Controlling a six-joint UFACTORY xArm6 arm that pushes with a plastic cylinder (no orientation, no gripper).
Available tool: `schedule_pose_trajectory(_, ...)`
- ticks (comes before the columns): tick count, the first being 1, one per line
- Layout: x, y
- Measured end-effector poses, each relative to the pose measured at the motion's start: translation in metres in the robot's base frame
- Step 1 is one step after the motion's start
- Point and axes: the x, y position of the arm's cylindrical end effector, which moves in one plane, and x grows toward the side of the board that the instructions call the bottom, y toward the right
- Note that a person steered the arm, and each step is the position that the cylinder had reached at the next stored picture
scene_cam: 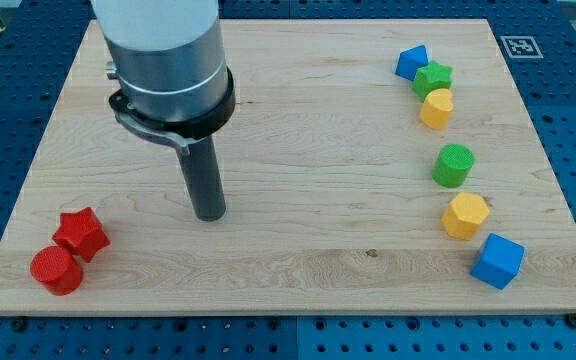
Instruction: Push the blue cube slightly right
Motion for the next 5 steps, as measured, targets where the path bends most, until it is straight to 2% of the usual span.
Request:
schedule_pose_trajectory(2,0.002,0.005)
schedule_pose_trajectory(3,0.010,0.048)
schedule_pose_trajectory(5,0.049,0.174)
